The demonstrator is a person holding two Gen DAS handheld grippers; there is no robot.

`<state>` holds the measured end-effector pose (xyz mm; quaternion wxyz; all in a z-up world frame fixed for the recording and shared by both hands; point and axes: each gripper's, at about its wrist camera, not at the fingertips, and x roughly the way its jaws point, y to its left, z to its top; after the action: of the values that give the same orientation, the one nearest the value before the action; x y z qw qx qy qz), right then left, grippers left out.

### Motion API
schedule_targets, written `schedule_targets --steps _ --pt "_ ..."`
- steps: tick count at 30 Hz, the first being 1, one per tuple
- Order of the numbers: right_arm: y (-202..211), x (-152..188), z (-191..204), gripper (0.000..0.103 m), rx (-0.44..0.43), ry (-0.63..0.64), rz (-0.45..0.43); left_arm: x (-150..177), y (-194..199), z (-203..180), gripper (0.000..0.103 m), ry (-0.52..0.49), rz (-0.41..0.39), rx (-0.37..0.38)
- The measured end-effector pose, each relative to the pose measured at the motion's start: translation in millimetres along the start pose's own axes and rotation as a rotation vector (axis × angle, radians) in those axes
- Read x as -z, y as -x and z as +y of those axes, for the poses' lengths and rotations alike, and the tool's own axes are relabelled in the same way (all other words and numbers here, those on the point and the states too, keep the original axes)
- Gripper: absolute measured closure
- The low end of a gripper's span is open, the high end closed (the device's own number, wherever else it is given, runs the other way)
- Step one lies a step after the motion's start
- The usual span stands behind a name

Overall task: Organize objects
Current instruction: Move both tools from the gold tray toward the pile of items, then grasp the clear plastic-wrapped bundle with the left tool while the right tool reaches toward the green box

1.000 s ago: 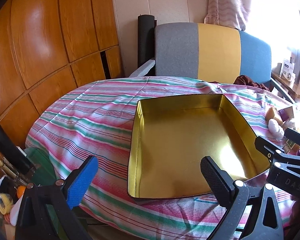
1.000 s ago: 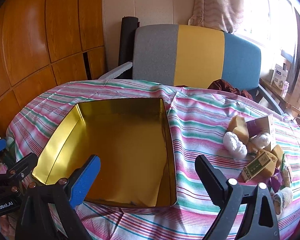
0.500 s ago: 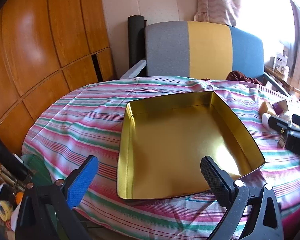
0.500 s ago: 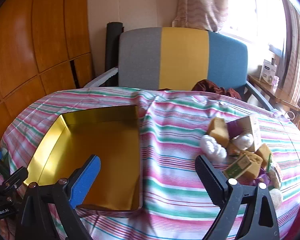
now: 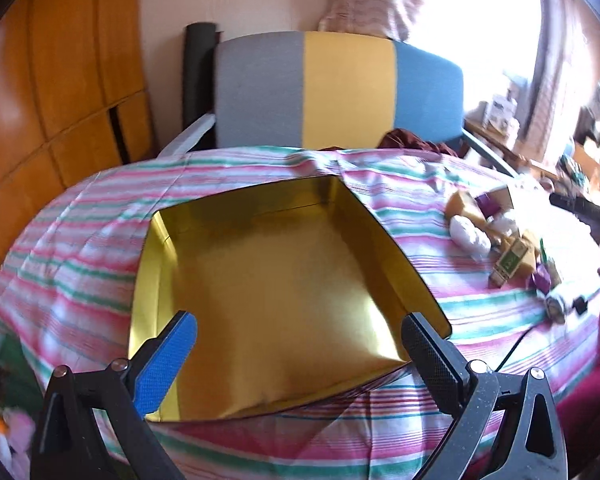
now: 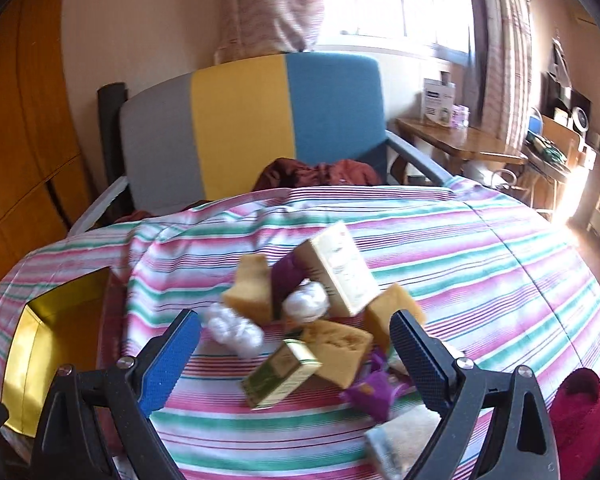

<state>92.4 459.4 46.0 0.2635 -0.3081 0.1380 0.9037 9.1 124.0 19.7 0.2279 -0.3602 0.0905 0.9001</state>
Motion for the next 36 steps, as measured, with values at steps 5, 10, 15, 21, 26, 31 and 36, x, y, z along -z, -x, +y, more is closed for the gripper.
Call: schedule_targets --steps 5,10,15,21,26,31,36 --pt "-16.8 5.1 -66.9 0.006 0.051 -0.185 0.005 -12.1 -16.6 -26.0 0.001 -0.041 0.076 0.106" --pt "-26.2 12.4 -101.9 0.006 -0.006 -0.403 0.067 -31.6 -37.0 -60.8 0.001 -0.071 0.115 0.203" --pt "-25.3 15.2 -106.6 0.006 -0.046 -0.440 0.083 -52.4 -58.4 -104.8 0.001 -0.123 0.133 0.273" --pt "-27.0 15.2 -102.4 0.006 -0.082 -0.432 0.096 -74.4 -93.6 -163.1 0.006 -0.267 0.120 0.265" --pt "-27.2 14.0 -101.9 0.006 -0.106 -0.434 0.095 -82.3 -136.9 -197.6 0.011 -0.328 0.177 0.260" --pt "-30.0 14.0 -102.2 0.006 -0.121 -0.440 0.111 -90.6 -177.1 -222.0 0.022 -0.317 0.242 0.283" --pt "-33.8 14.0 -101.3 0.006 -0.128 -0.436 0.128 -93.3 -200.6 -242.7 0.022 -0.309 0.256 0.283"
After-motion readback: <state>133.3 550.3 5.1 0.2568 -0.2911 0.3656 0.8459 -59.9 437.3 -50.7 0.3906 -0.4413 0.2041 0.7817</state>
